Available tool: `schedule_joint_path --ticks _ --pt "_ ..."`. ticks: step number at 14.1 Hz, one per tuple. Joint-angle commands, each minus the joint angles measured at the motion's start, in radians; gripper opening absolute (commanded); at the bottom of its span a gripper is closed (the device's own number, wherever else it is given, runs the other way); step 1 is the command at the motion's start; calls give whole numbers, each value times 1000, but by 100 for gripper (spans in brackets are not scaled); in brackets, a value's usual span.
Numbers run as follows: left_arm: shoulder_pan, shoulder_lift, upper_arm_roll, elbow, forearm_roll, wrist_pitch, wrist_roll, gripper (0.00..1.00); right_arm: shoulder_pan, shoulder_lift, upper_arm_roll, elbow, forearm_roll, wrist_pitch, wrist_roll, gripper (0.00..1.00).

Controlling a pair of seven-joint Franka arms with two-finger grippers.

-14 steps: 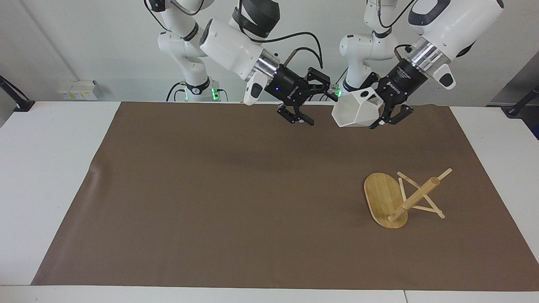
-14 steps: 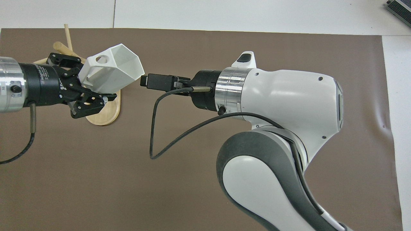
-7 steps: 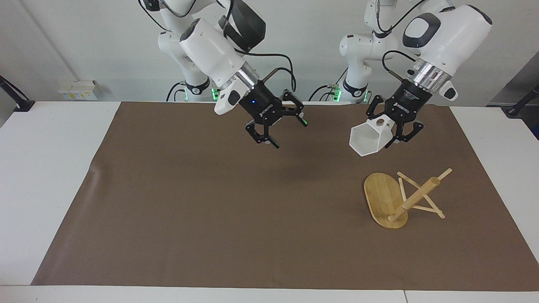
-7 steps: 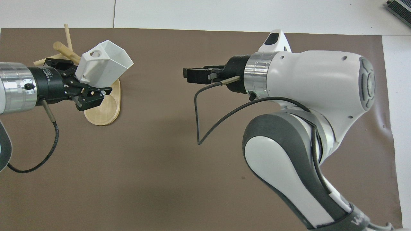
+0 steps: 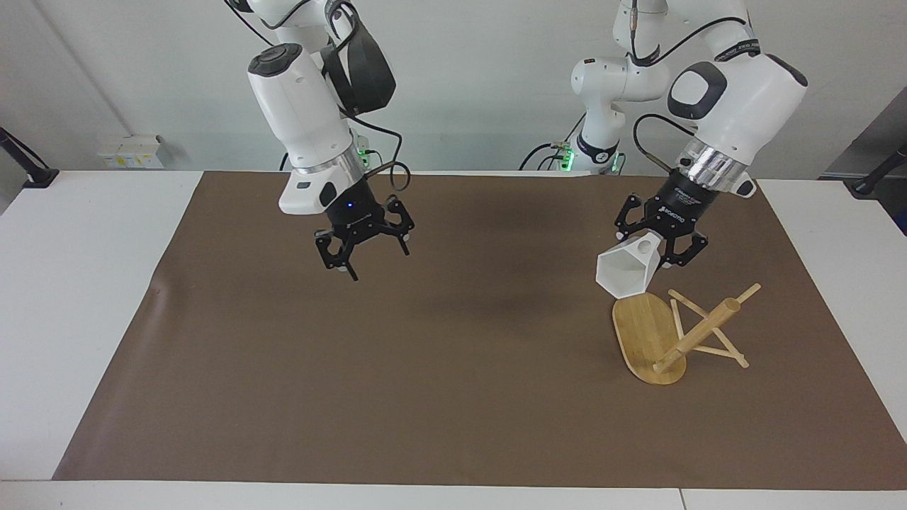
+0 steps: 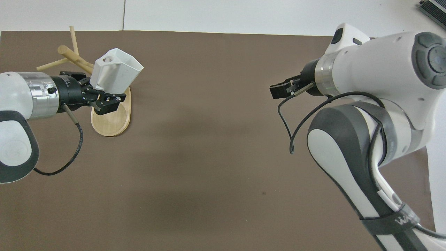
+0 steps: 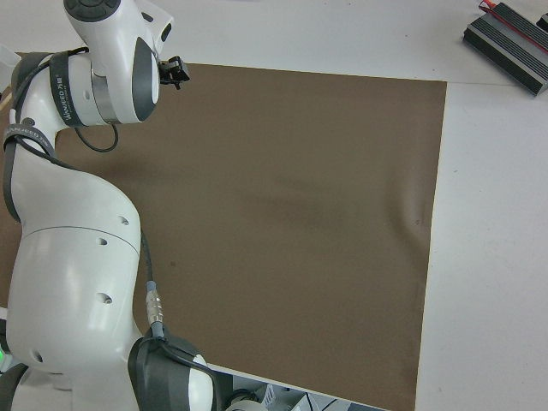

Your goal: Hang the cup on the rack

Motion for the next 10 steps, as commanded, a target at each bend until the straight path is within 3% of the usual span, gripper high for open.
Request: schedule_joint_path --ticks 1,6,10 --pt "-5 25 1 -7 41 40 -64 0 -7 -52 -89 -55 -48 -56 -17 100" --pt "-1 45 1 -12 50 76 -94 0 -7 -53 -264 -55 -49 -78 -18 100" --pt "13 61 1 -15 50 97 -115 0 -7 -66 -344 -76 -49 -101 -6 100"
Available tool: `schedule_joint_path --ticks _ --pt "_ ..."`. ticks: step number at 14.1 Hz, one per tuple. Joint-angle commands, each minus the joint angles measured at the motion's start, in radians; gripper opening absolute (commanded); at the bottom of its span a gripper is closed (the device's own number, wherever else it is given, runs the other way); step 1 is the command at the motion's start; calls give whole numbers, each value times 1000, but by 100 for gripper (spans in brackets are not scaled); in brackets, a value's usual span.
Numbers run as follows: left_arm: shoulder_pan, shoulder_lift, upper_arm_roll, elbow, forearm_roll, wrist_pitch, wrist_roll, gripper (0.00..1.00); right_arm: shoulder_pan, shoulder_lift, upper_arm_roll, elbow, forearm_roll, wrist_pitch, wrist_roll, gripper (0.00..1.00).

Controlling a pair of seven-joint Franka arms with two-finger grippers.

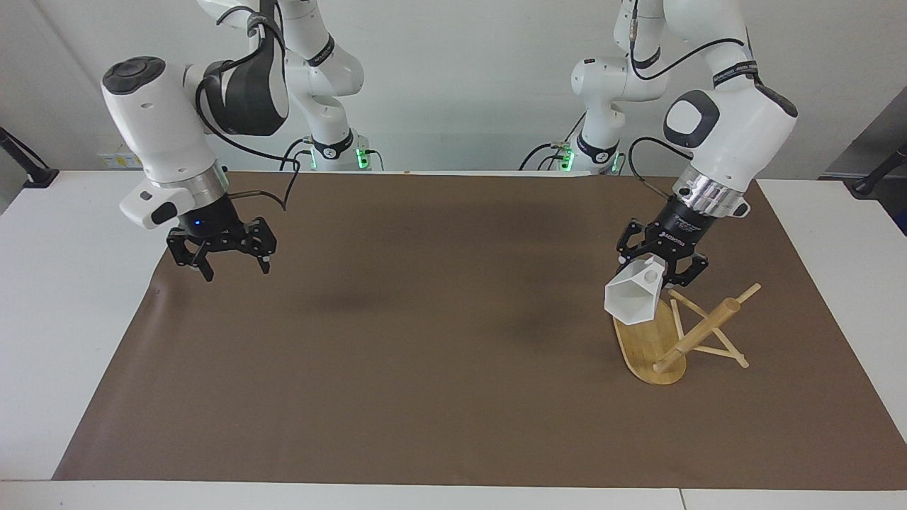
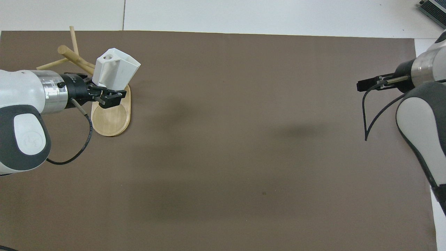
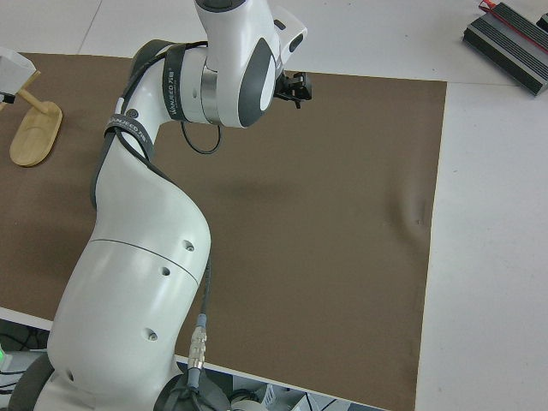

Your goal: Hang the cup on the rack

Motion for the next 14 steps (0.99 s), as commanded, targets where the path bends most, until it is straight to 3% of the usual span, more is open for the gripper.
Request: schedule_joint_path --ticks 1,6,14 --pt "5 12 -2 -20 22 45 -30 0 -2 -40 -27 -52 -16 -32 14 100" --pt "7 35 -1 -35 20 97 -40 0 -2 -52 -60 -51 -16 -133 231 100" --pt "46 48 2 -35 20 124 -43 0 -1 -60 -85 19 -18 -210 252 100"
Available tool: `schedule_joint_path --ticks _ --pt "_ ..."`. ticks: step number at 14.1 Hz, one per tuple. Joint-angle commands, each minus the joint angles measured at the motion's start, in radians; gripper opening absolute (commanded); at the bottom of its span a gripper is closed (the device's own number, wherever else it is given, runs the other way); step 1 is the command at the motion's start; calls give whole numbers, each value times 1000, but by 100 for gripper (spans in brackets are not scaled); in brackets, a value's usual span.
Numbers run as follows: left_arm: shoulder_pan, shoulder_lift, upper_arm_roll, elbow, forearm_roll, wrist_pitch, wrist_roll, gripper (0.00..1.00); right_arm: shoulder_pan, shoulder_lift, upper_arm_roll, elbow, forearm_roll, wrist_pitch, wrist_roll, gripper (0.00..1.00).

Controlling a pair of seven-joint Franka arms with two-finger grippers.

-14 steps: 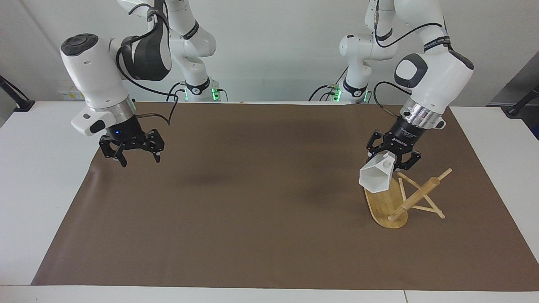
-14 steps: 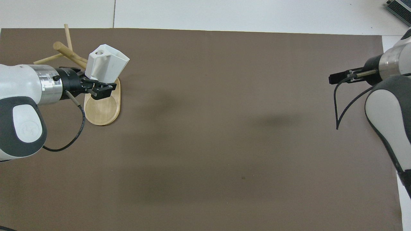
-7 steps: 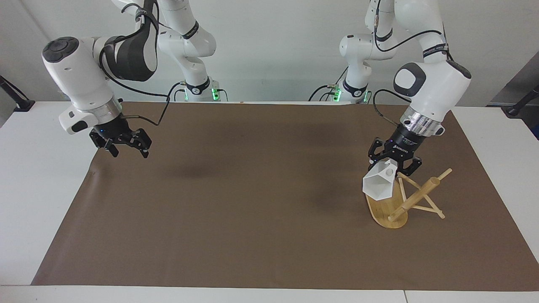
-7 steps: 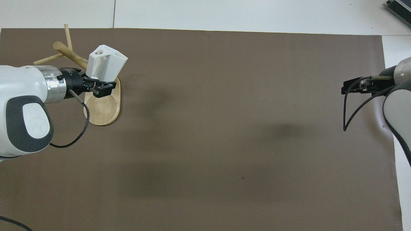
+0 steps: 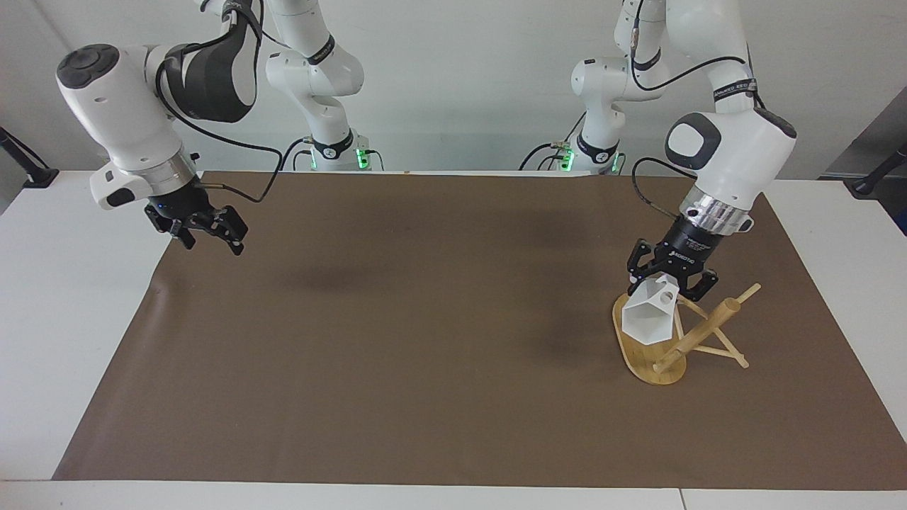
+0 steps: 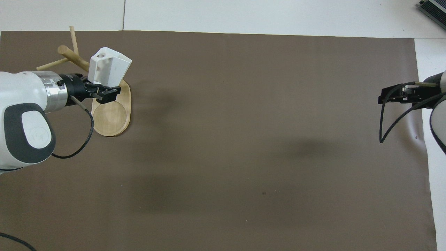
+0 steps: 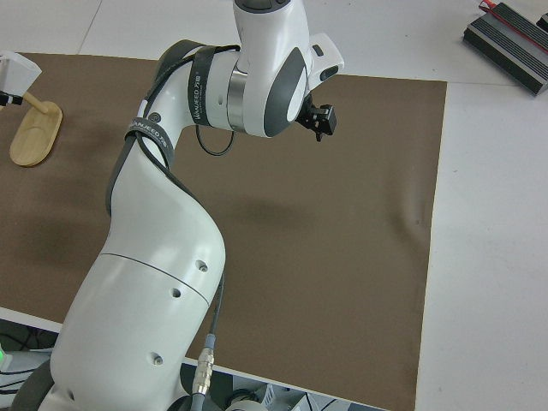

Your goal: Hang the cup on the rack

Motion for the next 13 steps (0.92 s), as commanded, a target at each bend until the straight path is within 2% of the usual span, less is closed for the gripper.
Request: schedule_joint_path --ticks 1,8,13 --pt "19 1 -5 -14 20 31 -24 0 -1 -14 -11 29 -18 -38 19 100" --pt "33 9 -5 -38 20 78 -24 0 -1 -1 -8 181 -18 -182 42 100" --pt "44 16 -5 -40 20 92 -30 0 -1 2 1 252 -19 -313 42 100"
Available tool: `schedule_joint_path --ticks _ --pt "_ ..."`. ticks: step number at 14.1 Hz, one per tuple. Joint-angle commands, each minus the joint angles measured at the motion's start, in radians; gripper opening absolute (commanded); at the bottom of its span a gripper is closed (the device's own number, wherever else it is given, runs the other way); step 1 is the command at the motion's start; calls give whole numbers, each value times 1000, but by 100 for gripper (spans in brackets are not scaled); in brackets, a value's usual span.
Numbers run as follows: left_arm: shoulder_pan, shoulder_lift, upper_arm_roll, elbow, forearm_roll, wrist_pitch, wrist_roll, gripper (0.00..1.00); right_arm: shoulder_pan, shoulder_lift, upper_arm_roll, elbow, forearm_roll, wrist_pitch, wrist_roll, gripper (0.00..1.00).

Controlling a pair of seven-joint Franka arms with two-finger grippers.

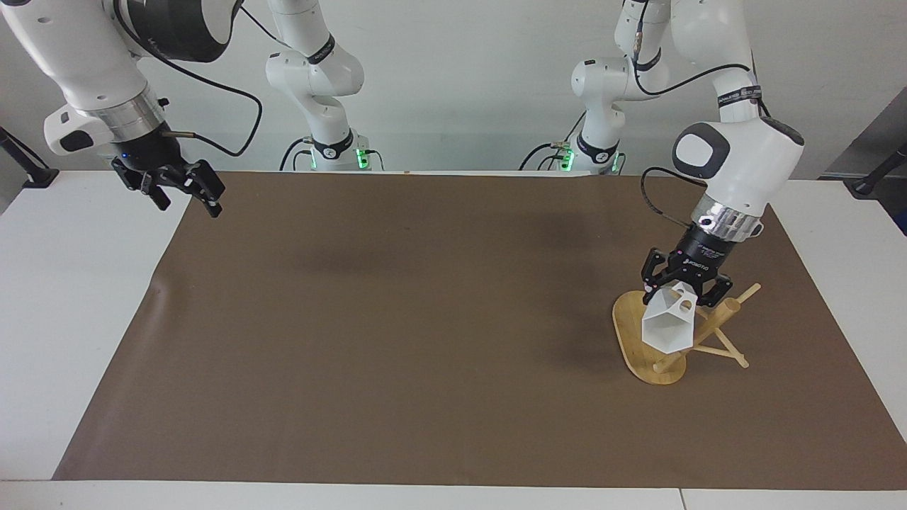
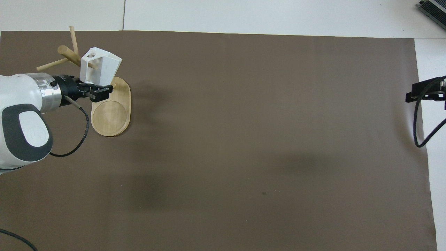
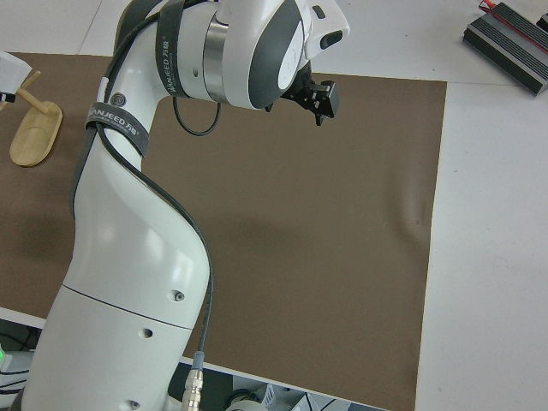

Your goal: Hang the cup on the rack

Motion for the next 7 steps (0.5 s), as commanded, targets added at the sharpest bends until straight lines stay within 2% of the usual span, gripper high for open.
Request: schedule_joint_path --ticks 1,7 --pt "21 -3 -7 -22 20 32 -23 0 -3 12 16 51 -18 -69 27 100" --pt "21 -8 -7 -53 19 63 -43 0 2 0 33 43 -7 -68 -9 100"
